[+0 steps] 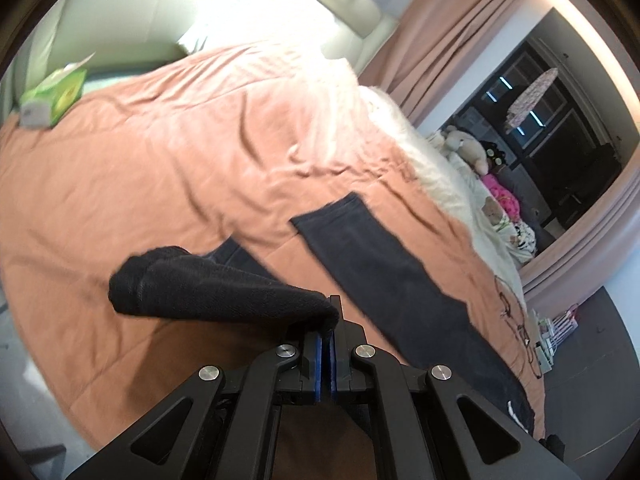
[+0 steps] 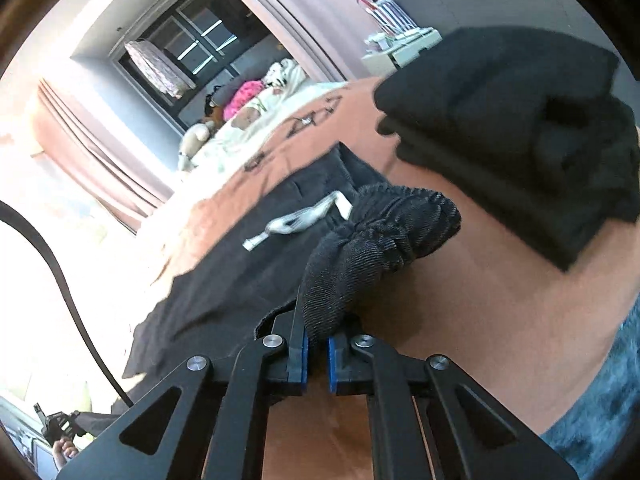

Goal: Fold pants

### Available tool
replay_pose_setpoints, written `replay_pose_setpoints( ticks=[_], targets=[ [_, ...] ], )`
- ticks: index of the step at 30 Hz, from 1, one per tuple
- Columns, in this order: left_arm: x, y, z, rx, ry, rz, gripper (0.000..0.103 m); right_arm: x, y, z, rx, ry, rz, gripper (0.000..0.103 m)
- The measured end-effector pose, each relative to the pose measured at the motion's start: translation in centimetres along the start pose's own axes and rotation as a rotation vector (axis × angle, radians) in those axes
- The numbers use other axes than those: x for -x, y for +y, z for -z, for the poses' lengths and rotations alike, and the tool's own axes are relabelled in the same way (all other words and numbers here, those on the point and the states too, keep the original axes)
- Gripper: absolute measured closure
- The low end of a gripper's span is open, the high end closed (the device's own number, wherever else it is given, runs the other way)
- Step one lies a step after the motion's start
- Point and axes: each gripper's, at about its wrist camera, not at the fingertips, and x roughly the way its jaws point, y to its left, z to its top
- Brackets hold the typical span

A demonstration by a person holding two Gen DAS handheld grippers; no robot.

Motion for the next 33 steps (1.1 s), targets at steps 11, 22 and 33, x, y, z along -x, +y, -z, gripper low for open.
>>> replay_pose_setpoints(
  ticks=[11, 22, 33],
  targets=[
    [-3.7, -5.8, -5.6, -0.07, -0.021, 0.028, 0.101, -2.9, 3.0, -4.9, 0.029, -0.027, -0.015, 0.1],
    [-10.2, -9.0, -9.2, -0.091, 0.022, 0.004, 0.101, -9.8, 6.1, -9.6, 0.073, -0.027, 0.011, 0.1],
    [-19.4, -12.6, -11.5, -0.141, 0.099, -0.056, 0.101, -17.8, 10.0, -13.7, 0.114, 0.003, 0.091, 0.1]
  ],
)
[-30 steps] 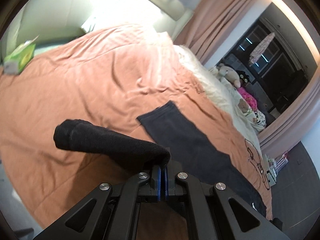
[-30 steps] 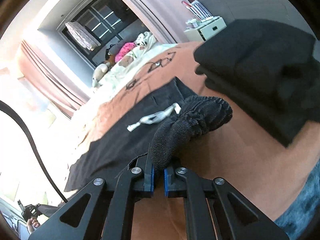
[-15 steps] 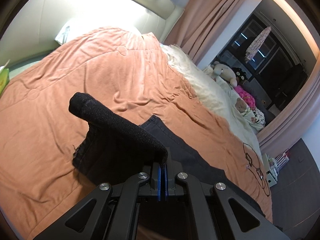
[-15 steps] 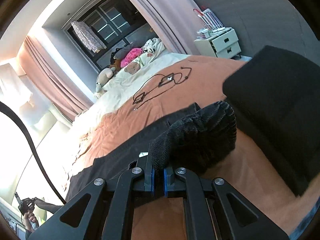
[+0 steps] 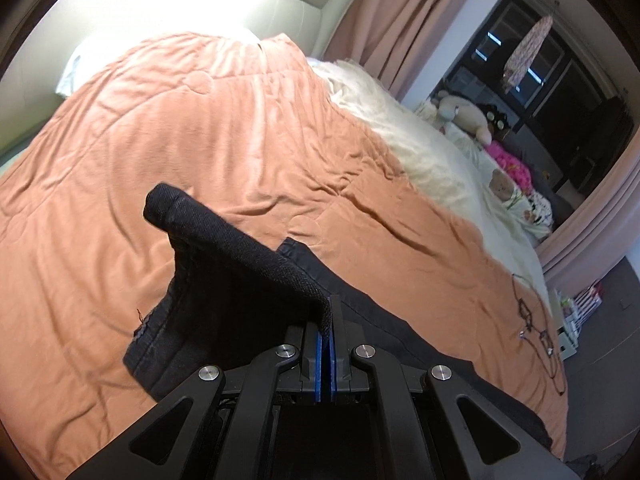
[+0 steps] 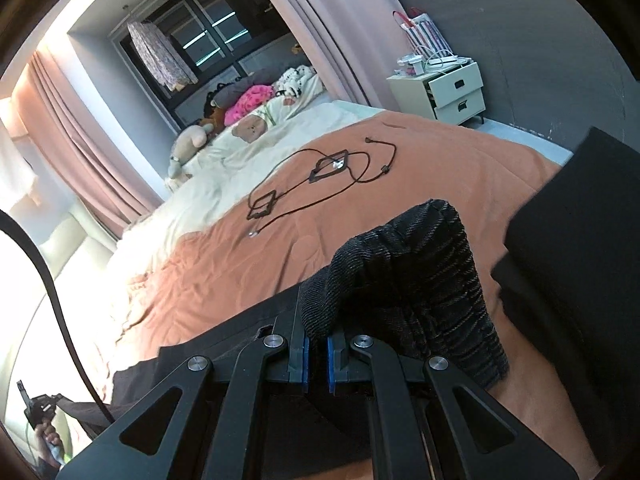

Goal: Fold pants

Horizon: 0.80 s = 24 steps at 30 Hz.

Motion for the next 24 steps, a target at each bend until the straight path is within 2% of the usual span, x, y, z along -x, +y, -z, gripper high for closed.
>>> replay_pose_setpoints(
  ticks=[10, 14, 20, 23, 24],
  targets=[
    [-10.0, -2.2, -1.6, -0.018, 0.1, -0.071, 0.101, -6.7, 2.1, -2.4, 0.05, 0.073, 0.099, 0.1],
    [-14.4, -2.6, -1.7, -0.041, 0.154, -0.124, 0.101, -9.9, 3.3, -2.9, 0.082, 0.12, 0.143, 0.1],
    [-18.3, -2.8, -1.6, -0.06, 0.199, -0.163, 0.1, -12.9, 4.9, -3.0, 0.12, 0.168, 0.198, 0.1],
    [-19.4, -3.1, -1.6, -0.084, 0.214, -0.182, 0.092, -14.0, 5.2, -3.1, 0.128, 0.18, 0.217, 0.1],
    [-19.6, -3.1, -1.6, -0.094, 0.211, -0.194, 0.08, -14.3, 5.0, -3.2, 0.128, 0.184, 0.214, 0.1]
  ],
)
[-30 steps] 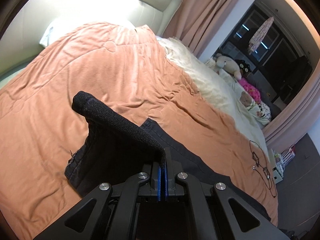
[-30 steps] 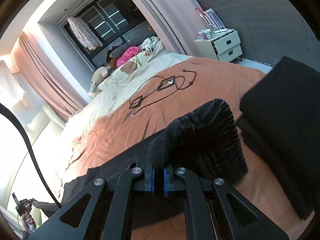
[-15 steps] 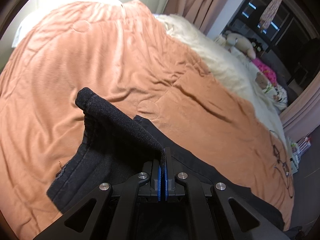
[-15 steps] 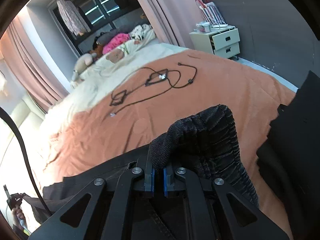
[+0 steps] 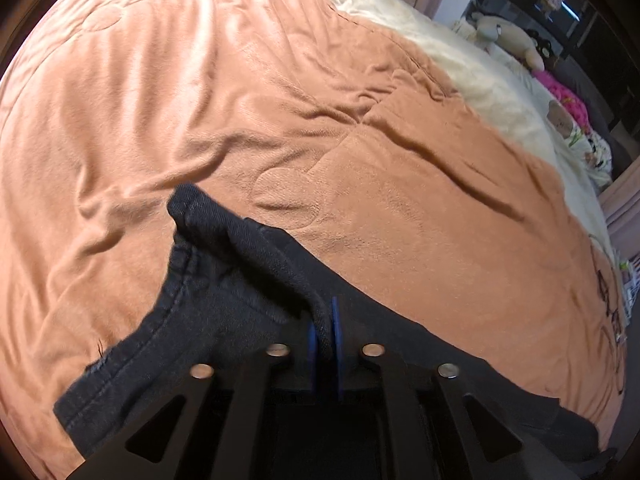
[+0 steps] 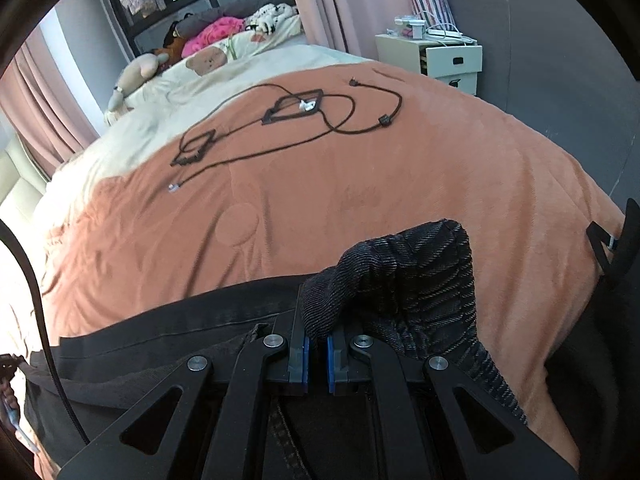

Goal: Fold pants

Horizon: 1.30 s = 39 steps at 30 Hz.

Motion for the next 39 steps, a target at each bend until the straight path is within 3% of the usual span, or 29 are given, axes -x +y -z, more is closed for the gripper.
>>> replay_pose_setpoints(
  ticks=[1, 2, 3, 4, 5, 6, 7, 8, 12, 27, 32, 34, 39],
  targets=[
    [0.2, 0.1, -0.1, -0.004, -0.013, -0.019, 0.059, -0.4, 0.1, 0.0, -0.001, 0.003, -0.004, 0.1],
    [0.5, 0.2, -0.2, -0.003, -0.032, -0.026, 0.047, -0.6, 0.0, -0.1, -0.006, 0.007, -0.021, 0.098],
    [0.9, 0.4, -0.3, -0.001, -0.054, -0.023, 0.027, -0.8, -0.4, -0.2, -0.02, 0.012, -0.04, 0.097],
    [1.5, 0.6, -0.4, 0.0, -0.078, -0.014, 0.017, -1.0, -0.9, -0.4, -0.034, 0.014, -0.062, 0.09],
    [2.3, 0.9, -0.5, -0.002, -0.103, -0.001, 0.015, -0.7, -1.3, -0.5, -0.054, 0.01, -0.103, 0.068],
    [2.7, 1.2, -0.6, -0.008, -0.112, 0.008, 0.015, -0.2, -1.6, -0.6, -0.07, -0.013, -0.136, 0.054],
    [3.2, 1.5, -0.5, -0.013, -0.109, 0.01, 0.015, 0.4, -2.0, -0.6, -0.082, -0.046, -0.156, 0.025],
    [3.4, 1.7, -0.5, -0.016, -0.104, 0.005, 0.015, 1.4, -2.4, -0.6, -0.1, -0.088, -0.181, 0.01],
    [4.8, 3.2, 0.4, -0.026, -0.108, -0.02, 0.015, 2.8, -2.6, -0.3, -0.105, -0.081, -0.237, 0.009],
    [11.0, 8.0, 6.7, -0.047, -0.121, -0.021, 0.015, 9.4, -3.3, 3.2, 0.07, 0.017, -0.135, 0.009],
    [12.2, 10.2, 9.5, -0.019, -0.103, -0.004, 0.022, 11.6, -4.1, 4.7, 0.075, 0.025, -0.146, 0.009],
    [12.1, 11.2, 10.4, 0.007, -0.084, 0.006, 0.03, 12.2, -4.3, 5.3, 0.08, 0.024, -0.14, 0.009],
    [11.8, 13.0, 12.7, 0.067, -0.066, 0.021, 0.032, 13.8, -4.8, 7.3, 0.085, 0.038, -0.137, 0.009]
  ],
)
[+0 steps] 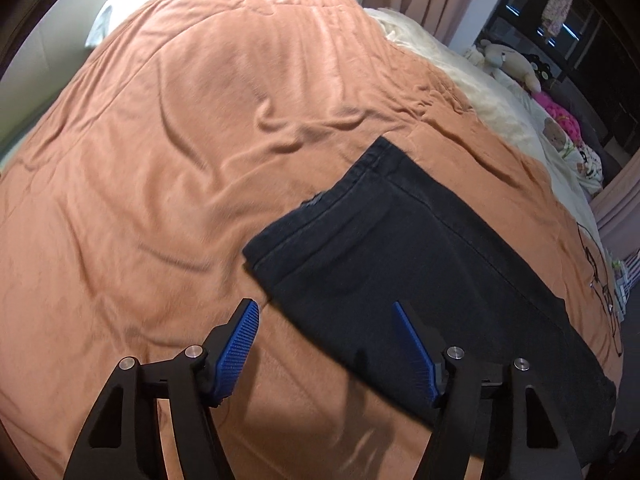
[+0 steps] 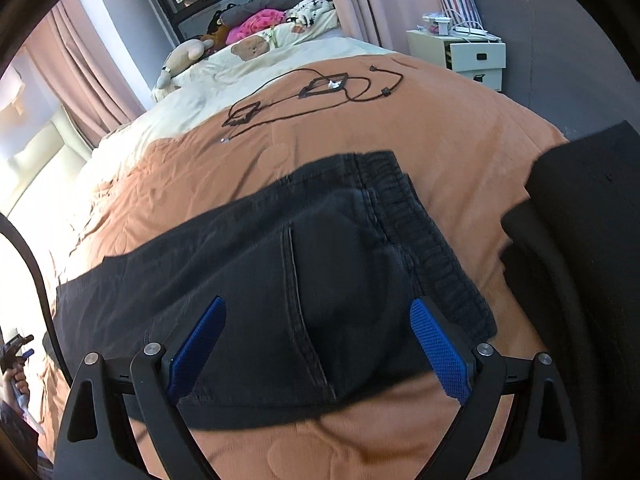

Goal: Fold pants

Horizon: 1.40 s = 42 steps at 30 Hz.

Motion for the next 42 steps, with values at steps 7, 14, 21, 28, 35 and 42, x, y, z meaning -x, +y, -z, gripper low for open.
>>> replay_pose_setpoints(
  ticks=[7, 14, 21, 28, 35, 42],
  targets=[
    [-1.2, 1.7, 2.4, 0.105, 0.043, 0.108, 0.032, 1.0, -0.7, 2.8, -0.029, 0.01, -0.028, 0.009],
    [-3.6, 2.4, 2.7, 0.181, 0.082, 0.193, 0.032, 1.3, -2.7, 5.8, -0.148, 0.006, -0.081, 0.009],
    [-5.4, 2.7, 2.5, 0.216, 0.098, 0.245, 0.033, 0.6, -2.9, 6.8, -0.174, 0.032, -0.089, 0.009],
    [-6.2, 3.2, 1.3, 0.234, 0.098, 0.294, 0.041, -1.2, -2.9, 7.5, -0.224, 0.067, -0.12, 0.009],
    [-5.3, 3.8, 0.7, 0.298, 0.082, 0.401, 0.054, -1.2, -3.9, 7.7, -0.262, 0.045, -0.158, 0.009],
    [-6.2, 2.4, 2.1, 0.245, 0.142, 0.339, 0.054, -1.1, -6.1, 9.0, -0.365, 0.026, -0.172, 0.009]
  ],
)
